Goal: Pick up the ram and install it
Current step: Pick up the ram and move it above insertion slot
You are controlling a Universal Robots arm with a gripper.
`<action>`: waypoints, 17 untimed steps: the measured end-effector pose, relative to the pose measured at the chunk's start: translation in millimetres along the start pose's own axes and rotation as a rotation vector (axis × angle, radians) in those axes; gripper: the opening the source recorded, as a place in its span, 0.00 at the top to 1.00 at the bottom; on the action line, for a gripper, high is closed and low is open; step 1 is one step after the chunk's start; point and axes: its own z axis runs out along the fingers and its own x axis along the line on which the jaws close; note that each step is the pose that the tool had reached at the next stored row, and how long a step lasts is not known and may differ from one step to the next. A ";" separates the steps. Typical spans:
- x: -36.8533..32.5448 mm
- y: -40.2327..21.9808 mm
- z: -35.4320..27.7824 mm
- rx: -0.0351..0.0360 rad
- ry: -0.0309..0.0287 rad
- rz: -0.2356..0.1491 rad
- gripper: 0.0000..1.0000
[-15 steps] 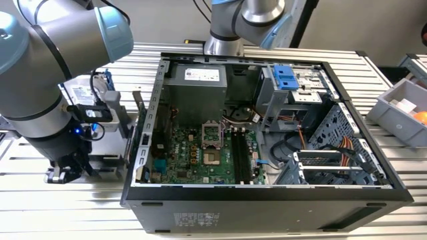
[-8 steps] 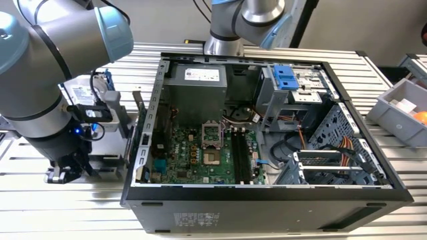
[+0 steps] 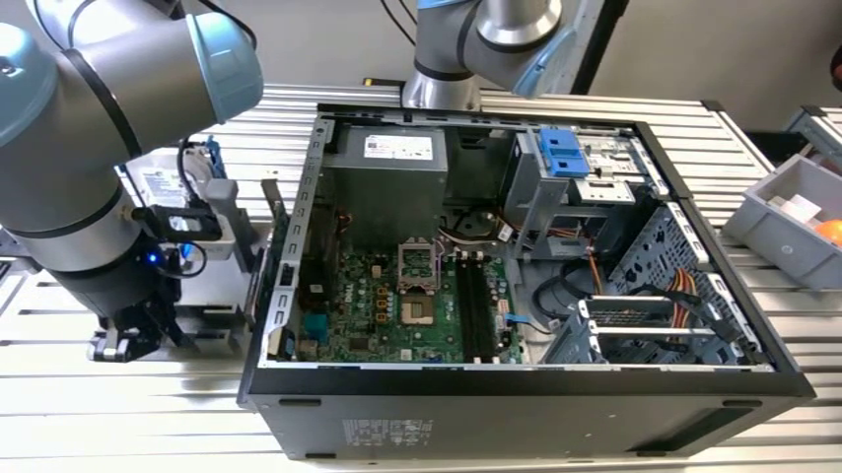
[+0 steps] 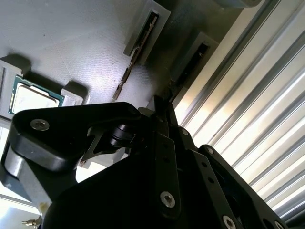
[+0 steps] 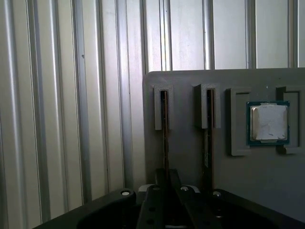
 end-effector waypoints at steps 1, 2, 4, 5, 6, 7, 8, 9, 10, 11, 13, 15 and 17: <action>0.0 0.0 0.0 0.0000 0.0000 0.000 1.00; 0.0 0.0 0.0 0.0000 0.0000 0.000 1.00; 0.0 0.1 -0.8 0.0001 -0.0001 0.000 1.00; 0.0 0.1 -2.1 0.0000 0.0000 0.000 1.00; -0.1 0.1 -3.3 0.0000 0.0000 0.000 1.00; 0.0 0.2 -5.1 -0.0001 0.0001 0.000 1.00; -0.1 0.2 -6.4 0.0000 -0.0001 0.000 1.00; -0.1 0.2 -7.9 0.0000 0.0000 0.000 1.00; -0.1 0.3 -9.3 -0.0001 0.0001 0.000 1.00; -0.1 0.3 -10.6 0.0000 0.0000 0.000 1.00; -0.2 0.4 -14.3 0.0000 -0.0001 0.000 1.00; -0.2 0.4 -18.7 0.0000 0.0000 0.000 1.00; -0.3 0.5 -22.3 -0.0001 0.0001 0.000 1.00</action>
